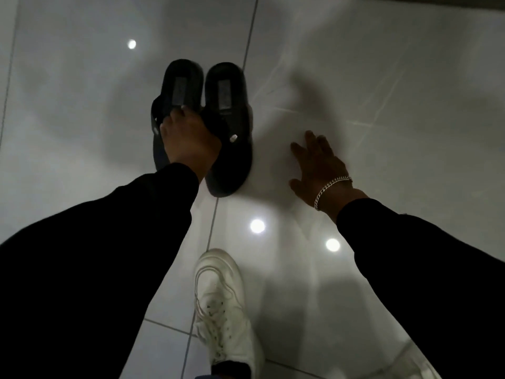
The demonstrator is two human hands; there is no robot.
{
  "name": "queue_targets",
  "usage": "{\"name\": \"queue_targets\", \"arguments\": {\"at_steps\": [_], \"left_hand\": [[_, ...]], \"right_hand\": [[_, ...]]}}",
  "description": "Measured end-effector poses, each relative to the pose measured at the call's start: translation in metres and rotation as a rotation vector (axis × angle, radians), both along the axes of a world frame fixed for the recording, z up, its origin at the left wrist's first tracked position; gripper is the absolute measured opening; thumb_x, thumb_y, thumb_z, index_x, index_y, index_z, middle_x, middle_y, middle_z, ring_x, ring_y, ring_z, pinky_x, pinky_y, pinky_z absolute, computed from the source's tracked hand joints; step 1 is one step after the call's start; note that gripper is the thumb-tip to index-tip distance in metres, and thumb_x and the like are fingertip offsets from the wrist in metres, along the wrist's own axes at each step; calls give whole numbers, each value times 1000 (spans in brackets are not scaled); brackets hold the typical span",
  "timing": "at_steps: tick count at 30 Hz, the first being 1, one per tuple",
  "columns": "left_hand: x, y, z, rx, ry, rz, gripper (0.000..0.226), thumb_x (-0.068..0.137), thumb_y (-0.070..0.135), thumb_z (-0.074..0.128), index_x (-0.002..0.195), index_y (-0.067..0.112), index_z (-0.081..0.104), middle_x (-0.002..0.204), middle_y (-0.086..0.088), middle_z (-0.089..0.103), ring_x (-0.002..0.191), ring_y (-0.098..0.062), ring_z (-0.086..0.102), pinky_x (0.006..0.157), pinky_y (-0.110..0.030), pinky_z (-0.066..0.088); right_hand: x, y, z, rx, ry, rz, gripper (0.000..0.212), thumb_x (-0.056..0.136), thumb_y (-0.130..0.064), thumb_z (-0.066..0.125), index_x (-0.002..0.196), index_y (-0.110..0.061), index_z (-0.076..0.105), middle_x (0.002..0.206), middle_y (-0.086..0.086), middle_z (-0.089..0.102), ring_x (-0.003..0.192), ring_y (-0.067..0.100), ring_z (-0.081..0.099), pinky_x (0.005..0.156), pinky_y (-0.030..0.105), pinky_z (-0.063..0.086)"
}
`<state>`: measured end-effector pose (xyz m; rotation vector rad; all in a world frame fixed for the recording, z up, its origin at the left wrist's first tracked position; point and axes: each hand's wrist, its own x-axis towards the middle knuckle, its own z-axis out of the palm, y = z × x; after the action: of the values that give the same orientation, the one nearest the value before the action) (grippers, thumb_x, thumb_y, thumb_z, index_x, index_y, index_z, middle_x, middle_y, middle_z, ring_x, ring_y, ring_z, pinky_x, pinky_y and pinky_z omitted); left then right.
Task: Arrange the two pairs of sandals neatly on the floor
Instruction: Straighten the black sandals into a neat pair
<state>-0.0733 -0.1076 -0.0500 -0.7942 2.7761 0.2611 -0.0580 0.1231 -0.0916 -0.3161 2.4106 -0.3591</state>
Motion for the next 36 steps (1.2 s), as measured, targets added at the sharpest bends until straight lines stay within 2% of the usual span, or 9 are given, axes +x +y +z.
{"name": "queue_targets", "arguments": {"at_steps": [4, 8, 12, 17, 21, 30, 33, 36], "left_hand": [[-7, -13, -4, 79, -12, 84, 36, 85, 17, 60, 117, 1, 60, 118, -25, 64, 111, -43, 60, 95, -50, 52], [-15, -21, -6, 99, 16, 112, 36, 90, 18, 60, 119, -3, 56, 121, -29, 58, 110, -46, 59, 94, -48, 51], [-17, -30, -7, 160, 95, 99, 25, 91, 8, 56, 113, -3, 60, 114, -28, 63, 104, -43, 61, 91, -45, 53], [-22, -46, -3, 195, 134, 63, 36, 90, 3, 53, 126, 0, 56, 127, -25, 59, 114, -41, 58, 101, -48, 49], [-25, -57, -2, 222, 150, 35, 42, 88, -1, 53, 130, 1, 53, 130, -25, 55, 116, -42, 57, 100, -50, 50], [-24, -56, -2, 207, 200, 59, 41, 87, 2, 57, 128, -2, 52, 126, -28, 58, 113, -44, 58, 98, -53, 51], [-21, -54, -1, 197, 223, 37, 42, 87, 1, 57, 128, -3, 52, 126, -29, 58, 113, -45, 59, 97, -51, 51], [-22, -53, 2, 167, 217, 17, 35, 87, 9, 57, 120, -5, 58, 119, -29, 62, 107, -44, 61, 92, -46, 53]], "right_hand": [[3, -15, 0, 39, 19, -48, 82, 84, -37, 65, 148, -28, 15, 162, 4, -10, 149, 30, -8, 114, 56, 22], [3, -21, -2, 62, 22, -61, 87, 82, -36, 68, 149, -29, 13, 161, 5, -11, 148, 32, -9, 114, 59, 22], [2, -25, -5, 70, 16, -92, 88, 82, -34, 69, 149, -32, 13, 161, 4, -12, 148, 32, -12, 113, 59, 23], [-1, -25, -5, 80, 0, -90, 90, 81, -35, 71, 149, -33, 13, 161, 3, -11, 148, 32, -12, 113, 60, 24], [0, -24, -7, 85, 5, -82, 91, 80, -36, 71, 150, -33, 12, 161, 4, -10, 147, 33, -11, 112, 60, 25], [-1, -22, -6, 77, 2, -91, 91, 80, -36, 72, 150, -33, 14, 161, 4, -10, 148, 32, -11, 112, 61, 25], [-1, -22, -8, 74, -8, -86, 91, 80, -36, 72, 149, -34, 14, 161, 3, -10, 148, 31, -11, 113, 61, 24], [-1, -22, -5, 61, -15, -89, 90, 79, -38, 71, 149, -35, 14, 161, 3, -10, 148, 31, -11, 113, 60, 24]]}}
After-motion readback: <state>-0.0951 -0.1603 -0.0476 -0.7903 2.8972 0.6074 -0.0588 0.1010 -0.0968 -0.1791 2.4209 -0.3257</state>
